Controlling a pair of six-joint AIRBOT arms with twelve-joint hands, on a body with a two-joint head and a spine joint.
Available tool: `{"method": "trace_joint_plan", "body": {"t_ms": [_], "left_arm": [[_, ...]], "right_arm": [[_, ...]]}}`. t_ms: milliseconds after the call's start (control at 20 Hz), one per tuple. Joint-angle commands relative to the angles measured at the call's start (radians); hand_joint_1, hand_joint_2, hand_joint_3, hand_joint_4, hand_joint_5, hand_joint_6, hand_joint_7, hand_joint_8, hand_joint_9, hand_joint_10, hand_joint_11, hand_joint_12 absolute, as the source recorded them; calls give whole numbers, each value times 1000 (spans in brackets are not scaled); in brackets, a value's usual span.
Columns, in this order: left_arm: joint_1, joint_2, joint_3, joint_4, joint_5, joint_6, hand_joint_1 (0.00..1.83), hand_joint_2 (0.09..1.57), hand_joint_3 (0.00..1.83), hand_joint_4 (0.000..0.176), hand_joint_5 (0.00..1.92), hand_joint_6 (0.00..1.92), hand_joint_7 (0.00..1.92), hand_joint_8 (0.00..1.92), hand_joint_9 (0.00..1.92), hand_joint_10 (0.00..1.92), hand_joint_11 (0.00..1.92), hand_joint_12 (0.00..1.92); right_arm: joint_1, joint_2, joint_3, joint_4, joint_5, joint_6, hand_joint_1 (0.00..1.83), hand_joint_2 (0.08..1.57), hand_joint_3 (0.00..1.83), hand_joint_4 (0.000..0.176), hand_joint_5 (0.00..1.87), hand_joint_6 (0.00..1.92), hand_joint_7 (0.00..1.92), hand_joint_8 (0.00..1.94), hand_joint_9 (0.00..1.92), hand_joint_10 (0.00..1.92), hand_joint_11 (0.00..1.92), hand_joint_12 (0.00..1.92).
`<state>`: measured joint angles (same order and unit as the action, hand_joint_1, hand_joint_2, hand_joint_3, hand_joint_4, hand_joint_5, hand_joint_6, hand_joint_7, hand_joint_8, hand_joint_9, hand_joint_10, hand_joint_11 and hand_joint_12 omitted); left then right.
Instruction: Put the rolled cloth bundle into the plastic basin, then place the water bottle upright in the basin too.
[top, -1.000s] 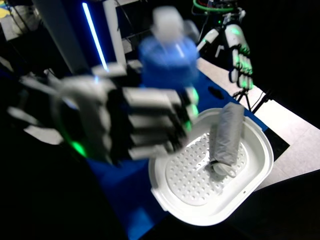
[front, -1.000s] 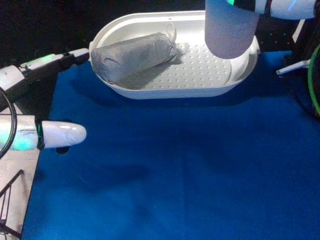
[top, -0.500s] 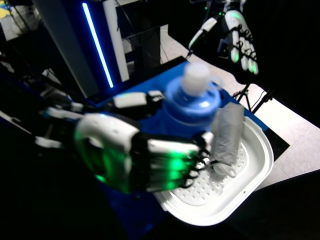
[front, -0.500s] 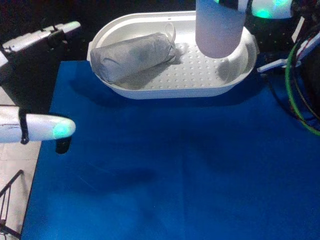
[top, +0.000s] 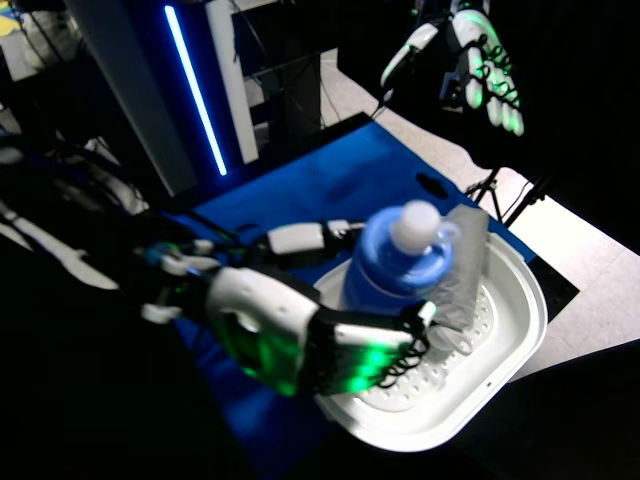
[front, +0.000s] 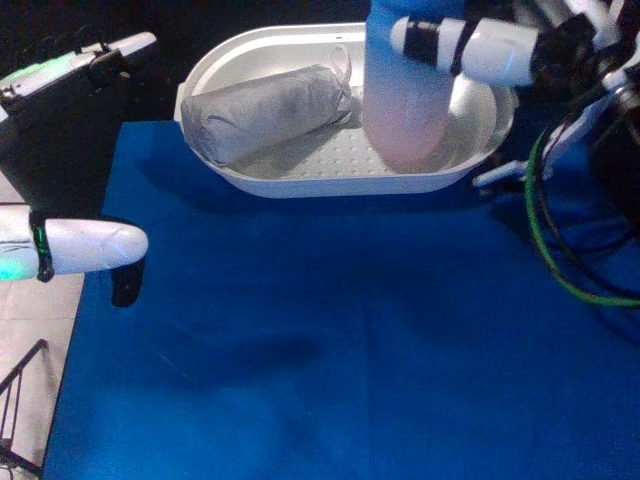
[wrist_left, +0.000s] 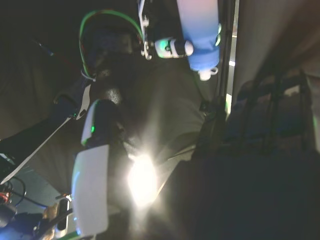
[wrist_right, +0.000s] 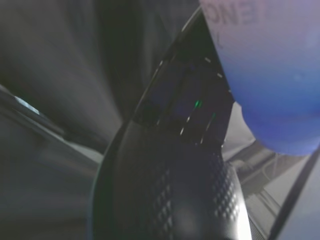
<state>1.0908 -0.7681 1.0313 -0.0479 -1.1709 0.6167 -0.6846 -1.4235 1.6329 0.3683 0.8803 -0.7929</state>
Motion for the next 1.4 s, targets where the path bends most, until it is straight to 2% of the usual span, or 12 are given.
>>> {"method": "trace_joint_plan", "body": {"t_ms": [0, 300, 450, 600, 650, 750, 800, 850, 900, 950, 1100, 1350], "left_arm": [[-6, 0, -1, -21, -124, -4, 543, 888, 0, 176, 89, 2, 60, 0, 8, 1, 0, 0], [-6, -4, -1, -16, -124, -4, 571, 877, 0, 176, 108, 5, 56, 3, 0, 0, 0, 0], [-6, -8, -1, -15, -125, -4, 534, 879, 0, 176, 94, 0, 42, 0, 0, 0, 0, 0], [-6, -13, 0, -13, -124, -4, 543, 865, 0, 176, 95, 1, 38, 1, 0, 0, 0, 0], [-6, -13, 0, -13, -123, -4, 556, 861, 0, 176, 102, 3, 43, 3, 0, 0, 0, 0], [-6, -13, 0, -13, -121, -5, 549, 857, 0, 176, 98, 1, 41, 2, 0, 0, 0, 0], [-6, -13, 0, -13, -120, -5, 550, 857, 0, 176, 100, 2, 51, 6, 0, 0, 0, 0], [-6, -13, 0, -13, -118, -5, 545, 863, 0, 176, 100, 1, 54, 5, 5, 2, 8, 3], [-6, -13, 0, -13, -118, -5, 546, 863, 0, 176, 97, 0, 51, 3, 3, 1, 4, 1], [-6, -13, -1, -13, -118, -5, 529, 862, 0, 176, 91, 0, 47, 1, 4, 1, 4, 1], [-6, -9, 1, -9, -103, -5, 563, 859, 0, 176, 96, 3, 45, 0, 1, 0, 0, 0], [-6, -7, 1, -11, -100, -5, 572, 869, 4, 176, 88, 0, 29, 0, 0, 0, 0, 0]], "right_arm": [[9, 0, 9, 12, 151, 31, 1375, 1142, 1, 0, 562, 1554, 887, 1445, 1135, 1618, 1169, 1649], [-31, -10, 18, 42, 150, 32, 1388, 1159, 0, 11, 493, 1612, 790, 1569, 1102, 1748, 1168, 1797], [-38, -10, 21, 42, 150, 32, 1349, 1167, 0, 13, 519, 1549, 856, 1277, 1108, 1673, 1170, 1756], [-44, -10, 28, 42, 150, 32, 1355, 1134, 0, 0, 554, 1533, 857, 1369, 1110, 1656, 1165, 1749], [-46, -10, 28, 42, 150, 32, 1351, 1152, 0, 0, 582, 1464, 878, 1245, 1089, 1656, 1130, 1756], [-47, -10, 27, 42, 150, 32, 1193, 1218, 0, 0, 677, 1320, 891, 1299, 928, 1478, 964, 1578], [-48, -10, 26, 41, 150, 32, 1289, 1188, 0, 0, 566, 744, 835, 1254, 749, 1027, 747, 1324], [-49, -10, 25, 36, 150, 32, 965, 1091, 0, 43, 540, 130, 596, 190, 601, 228, 434, 842], [-49, -9, 23, 33, 150, 33, 909, 1079, 0, 56, 486, 30, 545, 45, 562, 68, 423, 620], [-49, -8, 21, 30, 150, 37, 866, 1060, 0, 73, 415, 1, 491, 2, 527, 3, 494, 322], [-50, 9, 16, 9, 150, 65, 803, 1056, 4, 120, 216, 0, 345, 0, 310, 0, 293, 195], [-50, 42, -17, -22, 150, 65, 781, 1049, 1, 116, 98, 0, 286, 2, 227, 0, 194, 172]]}}
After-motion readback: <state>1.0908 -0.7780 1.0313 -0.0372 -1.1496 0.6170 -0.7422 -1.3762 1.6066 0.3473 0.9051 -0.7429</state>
